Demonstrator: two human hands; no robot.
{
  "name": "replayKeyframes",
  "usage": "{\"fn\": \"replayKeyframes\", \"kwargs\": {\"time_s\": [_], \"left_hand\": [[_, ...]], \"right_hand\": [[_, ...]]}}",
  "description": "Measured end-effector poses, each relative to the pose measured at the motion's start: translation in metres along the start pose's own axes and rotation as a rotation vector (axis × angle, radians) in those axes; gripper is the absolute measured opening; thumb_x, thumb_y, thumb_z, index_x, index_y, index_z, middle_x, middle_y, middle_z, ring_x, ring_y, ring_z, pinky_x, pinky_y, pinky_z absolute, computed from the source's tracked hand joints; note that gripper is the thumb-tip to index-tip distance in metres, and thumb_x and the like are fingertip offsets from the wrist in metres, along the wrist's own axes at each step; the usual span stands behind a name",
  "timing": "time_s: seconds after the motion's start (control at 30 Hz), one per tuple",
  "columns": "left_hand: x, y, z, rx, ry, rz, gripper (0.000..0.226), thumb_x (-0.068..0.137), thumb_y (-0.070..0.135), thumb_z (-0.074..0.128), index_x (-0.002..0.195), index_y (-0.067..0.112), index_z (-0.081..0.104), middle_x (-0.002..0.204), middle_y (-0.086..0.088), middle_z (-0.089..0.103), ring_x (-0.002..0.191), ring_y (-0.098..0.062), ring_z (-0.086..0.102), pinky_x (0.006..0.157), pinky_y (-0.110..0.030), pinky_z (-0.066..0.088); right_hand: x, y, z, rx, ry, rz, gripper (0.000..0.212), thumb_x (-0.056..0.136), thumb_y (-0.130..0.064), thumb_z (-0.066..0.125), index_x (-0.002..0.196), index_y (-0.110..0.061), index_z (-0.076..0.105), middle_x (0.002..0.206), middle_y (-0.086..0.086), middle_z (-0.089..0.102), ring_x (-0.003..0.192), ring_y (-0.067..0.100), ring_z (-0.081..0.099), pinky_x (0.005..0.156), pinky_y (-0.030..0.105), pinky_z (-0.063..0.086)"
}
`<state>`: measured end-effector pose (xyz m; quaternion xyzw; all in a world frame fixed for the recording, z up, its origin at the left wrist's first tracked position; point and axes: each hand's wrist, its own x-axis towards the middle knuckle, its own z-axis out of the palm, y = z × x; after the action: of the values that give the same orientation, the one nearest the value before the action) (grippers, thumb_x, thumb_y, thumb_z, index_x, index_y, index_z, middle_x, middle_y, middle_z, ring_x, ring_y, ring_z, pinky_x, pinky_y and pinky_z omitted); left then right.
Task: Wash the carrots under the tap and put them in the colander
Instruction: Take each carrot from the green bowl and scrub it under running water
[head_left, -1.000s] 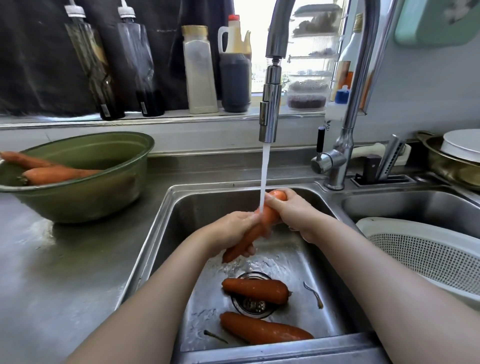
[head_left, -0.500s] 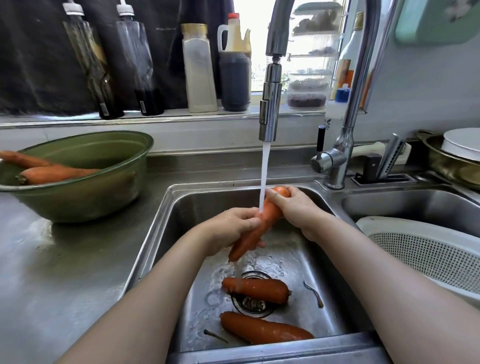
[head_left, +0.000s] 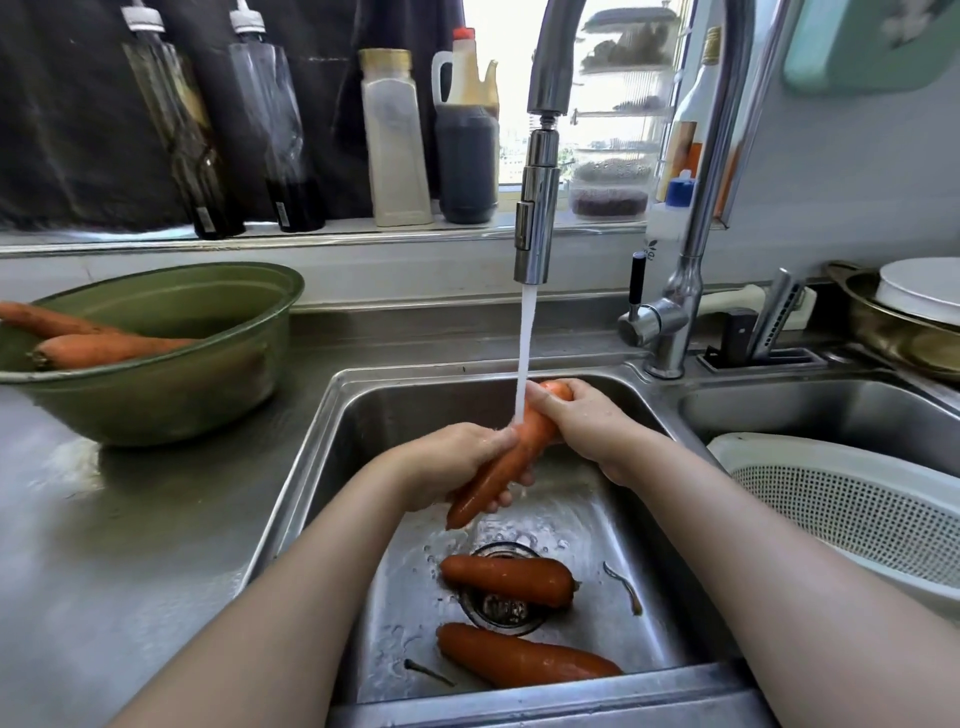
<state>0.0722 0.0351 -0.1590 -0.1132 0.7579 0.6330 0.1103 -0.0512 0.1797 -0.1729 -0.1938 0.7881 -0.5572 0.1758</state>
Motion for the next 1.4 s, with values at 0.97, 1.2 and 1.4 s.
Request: {"fn": "replayKeyframes", "kwargs": {"time_s": [0.97,1.2,1.4], "left_hand": [[-0.001,0.0,0.004,0.173,-0.019,0.063,0.026,0.111,0.026,0.043,0.133,0.019,0.057,0.113,-0.005,0.065,0.077,-0.013,0.063,0.071,-0.024,0.057],[0.008,0.005,0.018,0.288,0.294,0.119,0.042,0.111,0.04,0.032,0.094,0.018,0.064,0.081,-0.008,0.064,0.057,-0.017,0.051,0.055,-0.029,0.044],[0.0,0.001,0.005,0.201,0.039,0.063,0.034,0.112,0.034,0.036,0.123,0.02,0.065,0.104,-0.004,0.069,0.073,-0.014,0.065,0.067,-0.026,0.056]], "right_hand": [[0.006,0.001,-0.003,0.017,0.067,0.006,0.057,0.09,-0.062,0.068,0.126,-0.019,0.06,0.115,0.007,0.071,0.105,0.026,0.069,0.096,0.042,0.056],[0.004,-0.002,0.0,0.035,0.063,0.019,0.063,0.093,-0.061,0.064,0.137,-0.02,0.05,0.122,0.009,0.066,0.104,0.025,0.068,0.077,0.032,0.054],[0.003,-0.003,-0.002,0.032,0.061,0.019,0.06,0.094,-0.063,0.062,0.134,-0.02,0.054,0.122,0.007,0.068,0.103,0.022,0.065,0.066,0.027,0.041]]}}
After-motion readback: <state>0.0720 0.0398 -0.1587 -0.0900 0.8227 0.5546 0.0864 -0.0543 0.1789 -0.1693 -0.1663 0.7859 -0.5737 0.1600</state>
